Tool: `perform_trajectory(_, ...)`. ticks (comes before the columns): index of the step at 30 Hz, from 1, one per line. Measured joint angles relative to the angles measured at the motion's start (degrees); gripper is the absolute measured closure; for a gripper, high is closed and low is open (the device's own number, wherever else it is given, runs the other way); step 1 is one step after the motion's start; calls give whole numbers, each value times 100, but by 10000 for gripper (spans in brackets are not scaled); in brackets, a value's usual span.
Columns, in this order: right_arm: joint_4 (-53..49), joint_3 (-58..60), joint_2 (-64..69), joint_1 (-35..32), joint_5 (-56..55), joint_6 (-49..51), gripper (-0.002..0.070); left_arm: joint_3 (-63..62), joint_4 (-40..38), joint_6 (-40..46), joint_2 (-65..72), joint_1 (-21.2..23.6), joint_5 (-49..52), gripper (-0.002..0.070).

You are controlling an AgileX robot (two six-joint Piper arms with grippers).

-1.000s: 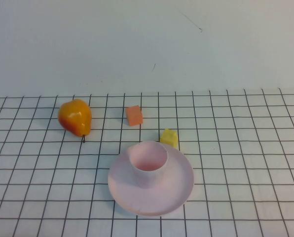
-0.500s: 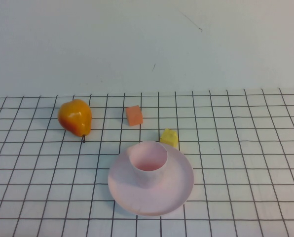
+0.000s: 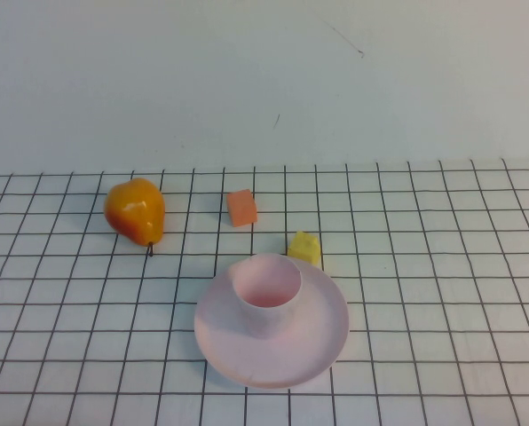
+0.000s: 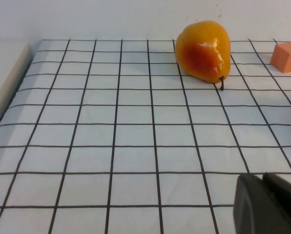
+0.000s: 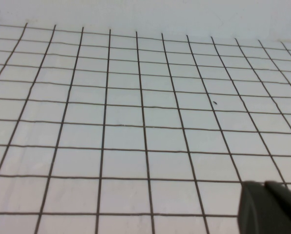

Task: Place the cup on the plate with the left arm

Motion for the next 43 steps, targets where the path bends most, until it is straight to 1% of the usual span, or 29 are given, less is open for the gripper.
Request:
perform_trajectory(12,0,0,0,0,0,0,678,0,0,0,0,0,0,677)
perform_trajectory(23,0,0,0,0,0,0,678,-3,0,-9,0,300,0,677)
perform_trajectory(43,0,0,0,0,0,119,678,-3,0,-9,0,307,0,677)
